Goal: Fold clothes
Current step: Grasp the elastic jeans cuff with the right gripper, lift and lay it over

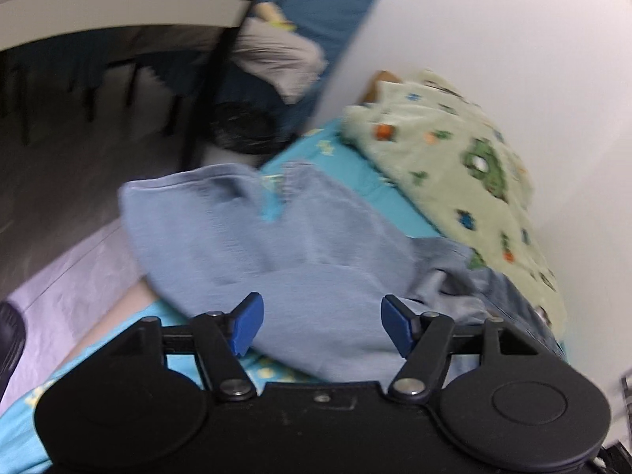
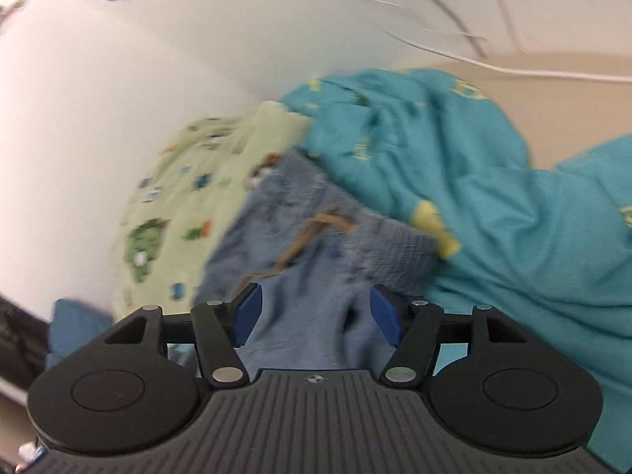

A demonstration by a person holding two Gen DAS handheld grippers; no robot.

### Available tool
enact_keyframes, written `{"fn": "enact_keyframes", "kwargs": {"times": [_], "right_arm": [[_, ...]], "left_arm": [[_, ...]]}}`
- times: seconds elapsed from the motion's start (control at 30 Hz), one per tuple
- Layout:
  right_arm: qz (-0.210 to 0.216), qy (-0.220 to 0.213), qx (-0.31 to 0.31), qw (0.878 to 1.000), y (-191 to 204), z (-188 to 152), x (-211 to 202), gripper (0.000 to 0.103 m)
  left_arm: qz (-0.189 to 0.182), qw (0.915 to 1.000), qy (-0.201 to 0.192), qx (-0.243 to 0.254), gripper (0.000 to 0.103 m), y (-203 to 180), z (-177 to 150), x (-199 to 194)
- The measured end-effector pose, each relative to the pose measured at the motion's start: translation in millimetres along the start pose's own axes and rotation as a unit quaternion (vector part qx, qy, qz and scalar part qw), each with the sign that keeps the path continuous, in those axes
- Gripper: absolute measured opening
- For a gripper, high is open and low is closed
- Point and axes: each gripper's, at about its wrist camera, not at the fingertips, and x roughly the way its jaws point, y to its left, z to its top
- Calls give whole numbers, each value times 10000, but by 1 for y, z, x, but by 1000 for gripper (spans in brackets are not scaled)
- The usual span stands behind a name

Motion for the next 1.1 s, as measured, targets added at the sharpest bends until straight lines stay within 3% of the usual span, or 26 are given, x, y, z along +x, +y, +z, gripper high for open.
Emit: {"fn": "enact_keyframes", "kwargs": {"times": [0.17,0.23,0.4,0.43,0.47,0.57,0.67,0.83,0.97,1.03,1.1], "right_arm": [[-246,534,273,9979,-7,-3,33,77],[-547,546,247,9967,-5,-6,41,81],[-694,514,361,9956,-11,-10,67,81],[-774,465,439,9949,-14,-11,72,75],[-834,369,523,9945,-15,-12,76,59],[-999,197,413,9939,-2,-18,85,35],[-954,-195,42,9952,19,-26,81,17],[-311,-1158,-828,9893,68,-39,47,12],[203,-2034,-1314,9700,87,-27,10,9],[203,-2243,-1227,9665,78,-13,1,8],[-89,-2286,-1025,9681,58,2,1,7]], "left_arm": [[-430,9978,71,506,65,-43,-17,29],[-587,9964,167,593,65,-50,-26,44],[-720,9936,608,629,65,-44,-46,77],[-734,9936,620,589,65,-42,-45,77],[-747,9937,633,549,65,-40,-44,77],[-788,9937,670,428,65,-34,-42,77],[-829,9936,707,308,65,-28,-40,77],[-896,9929,769,107,65,-18,-35,76],[-945,9931,699,-46,65,-12,-30,72],[-957,9932,655,-110,65,-11,-27,69],[-925,9937,618,-124,65,-10,-26,68]]}}
